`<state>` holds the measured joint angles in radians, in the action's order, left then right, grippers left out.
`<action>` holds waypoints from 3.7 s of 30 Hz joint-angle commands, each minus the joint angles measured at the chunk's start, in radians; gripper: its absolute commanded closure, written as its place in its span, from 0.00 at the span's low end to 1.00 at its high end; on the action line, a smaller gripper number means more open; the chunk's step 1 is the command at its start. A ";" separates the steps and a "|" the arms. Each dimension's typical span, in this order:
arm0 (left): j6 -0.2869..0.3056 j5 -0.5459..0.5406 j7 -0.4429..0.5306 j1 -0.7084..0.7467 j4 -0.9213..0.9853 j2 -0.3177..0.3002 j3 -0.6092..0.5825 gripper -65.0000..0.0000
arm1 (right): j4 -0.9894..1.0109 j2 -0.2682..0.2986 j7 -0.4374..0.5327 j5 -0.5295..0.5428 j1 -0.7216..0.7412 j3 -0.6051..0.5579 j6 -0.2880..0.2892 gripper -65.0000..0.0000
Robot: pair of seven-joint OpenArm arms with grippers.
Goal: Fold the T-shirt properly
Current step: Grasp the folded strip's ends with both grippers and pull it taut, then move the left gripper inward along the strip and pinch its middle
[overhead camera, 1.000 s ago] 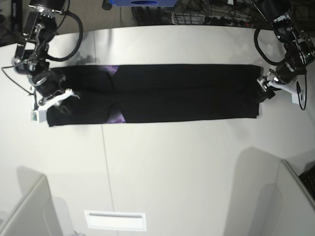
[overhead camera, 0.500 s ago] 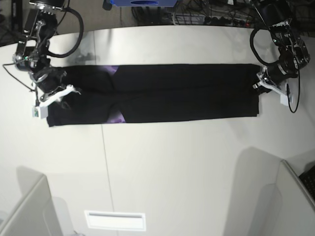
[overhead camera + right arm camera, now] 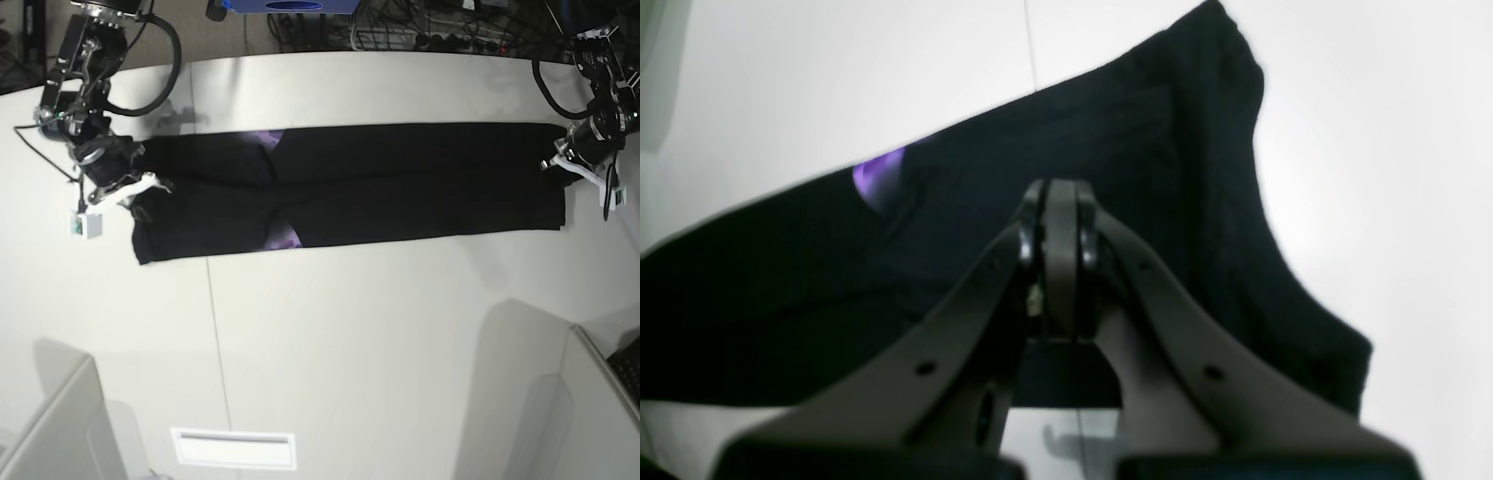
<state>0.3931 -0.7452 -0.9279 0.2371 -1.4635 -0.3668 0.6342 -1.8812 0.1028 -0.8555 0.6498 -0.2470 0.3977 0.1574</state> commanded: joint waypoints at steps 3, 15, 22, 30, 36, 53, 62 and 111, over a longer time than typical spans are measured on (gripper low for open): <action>0.008 0.117 0.019 0.034 -0.153 0.021 -0.040 1.00 | -0.021 0.007 0.029 0.009 0.013 0.020 0.005 1.00; -0.018 0.252 -0.086 0.055 -0.471 0.213 -0.258 1.00 | -0.019 0.007 0.023 0.009 0.008 0.022 0.005 1.00; -0.124 0.250 -0.081 0.026 -0.467 0.277 -0.442 1.00 | -0.018 0.007 0.022 0.009 0.007 0.023 0.005 1.00; -0.224 0.249 -0.084 -0.041 -0.464 0.306 -0.564 1.00 | -0.018 0.007 0.022 0.009 0.007 0.023 0.005 1.00; -0.240 0.243 -0.084 -0.077 -0.420 0.309 -0.627 1.00 | -0.018 0.007 0.022 0.009 0.007 0.023 0.005 1.00; -0.251 0.241 -0.082 -0.094 -0.371 0.331 -0.632 1.00 | -0.016 0.007 0.022 0.009 0.007 0.023 0.005 1.00; -0.251 0.243 -0.084 -0.104 -0.342 0.345 -0.633 1.00 | -0.016 0.007 0.022 0.009 0.008 0.023 0.005 1.00; -0.257 0.241 -0.082 -0.123 -0.326 0.368 -0.695 0.69 | -0.016 0.007 0.022 0.009 0.007 0.023 0.005 1.00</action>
<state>0.1333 -0.4870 -1.0286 0.1249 -1.7748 -0.0048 -0.0566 -1.8809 0.0986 -0.8539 0.6464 -0.2474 0.4152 0.1574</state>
